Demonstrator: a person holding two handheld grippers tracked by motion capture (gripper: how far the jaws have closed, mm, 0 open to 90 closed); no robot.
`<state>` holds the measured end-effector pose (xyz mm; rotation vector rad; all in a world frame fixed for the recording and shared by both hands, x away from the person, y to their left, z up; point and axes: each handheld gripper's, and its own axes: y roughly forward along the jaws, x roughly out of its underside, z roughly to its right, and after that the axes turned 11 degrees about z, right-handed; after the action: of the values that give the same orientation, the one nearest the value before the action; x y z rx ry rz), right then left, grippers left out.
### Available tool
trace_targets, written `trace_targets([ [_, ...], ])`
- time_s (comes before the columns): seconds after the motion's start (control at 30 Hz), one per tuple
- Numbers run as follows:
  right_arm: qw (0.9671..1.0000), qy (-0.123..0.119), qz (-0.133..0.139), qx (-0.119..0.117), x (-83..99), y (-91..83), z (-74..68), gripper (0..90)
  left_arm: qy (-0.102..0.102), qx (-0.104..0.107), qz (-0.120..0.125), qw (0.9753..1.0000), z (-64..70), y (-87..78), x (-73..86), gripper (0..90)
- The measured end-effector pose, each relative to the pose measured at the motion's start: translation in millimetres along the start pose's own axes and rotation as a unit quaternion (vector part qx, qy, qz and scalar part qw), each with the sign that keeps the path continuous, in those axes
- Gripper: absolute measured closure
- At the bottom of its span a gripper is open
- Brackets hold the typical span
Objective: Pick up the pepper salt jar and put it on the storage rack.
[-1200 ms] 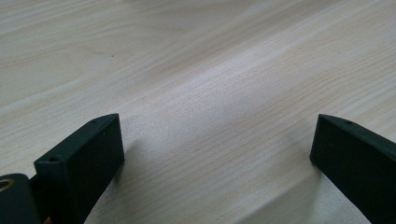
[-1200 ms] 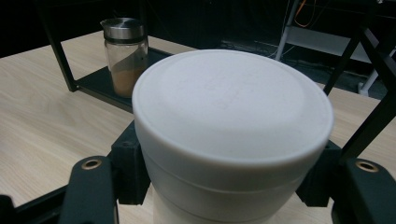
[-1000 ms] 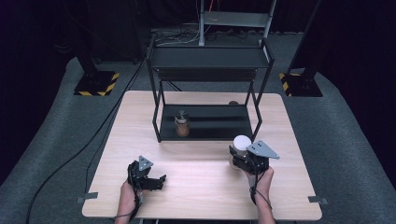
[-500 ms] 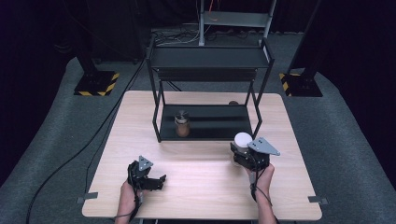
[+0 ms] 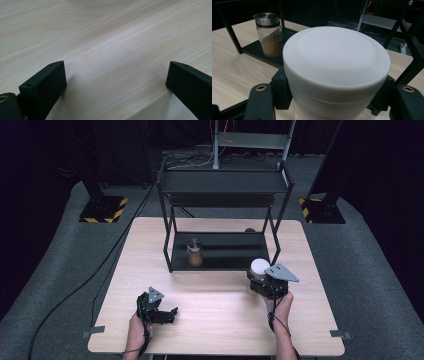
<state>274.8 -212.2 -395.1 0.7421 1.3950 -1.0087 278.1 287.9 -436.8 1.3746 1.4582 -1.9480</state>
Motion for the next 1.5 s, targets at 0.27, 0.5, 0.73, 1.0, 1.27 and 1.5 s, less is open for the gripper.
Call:
trace_targets([
  [0.27, 1.0000, -0.001, -0.001, -0.001, -3.3, 5.5, 1.9, 33.3, 0.000, 0.000, 0.000, 1.0000, 0.0, 0.0, 0.1, 2.8],
  [0.5, 1.0000, 0.001, -0.003, -0.001, -4.6, 10.6, 4.2, 33.3, 0.001, 0.000, 0.000, 1.0000, -0.1, -0.1, 0.1, 2.9],
  [0.73, 1.0000, -0.001, -0.004, -0.001, -7.0, 16.3, 6.0, 33.3, 0.001, 0.001, 0.000, 1.0000, -0.2, -0.1, 0.0, 2.9],
  [1.0, 1.0000, 0.000, -0.003, 0.001, -9.2, 19.7, 8.6, 33.3, 0.001, 0.001, 0.000, 1.0000, -0.2, -0.2, 0.1, 3.1],
  [1.27, 1.0000, -0.002, -0.003, 0.004, -13.1, 23.9, 11.2, 33.3, 0.001, 0.001, 0.000, 1.0000, -0.2, -0.2, 0.0, 3.1],
  [1.5, 1.0000, 0.000, -0.004, 0.008, -14.6, 26.9, 13.9, 33.3, 0.002, 0.001, 0.000, 1.0000, -0.2, -0.3, 0.1, 3.2],
])
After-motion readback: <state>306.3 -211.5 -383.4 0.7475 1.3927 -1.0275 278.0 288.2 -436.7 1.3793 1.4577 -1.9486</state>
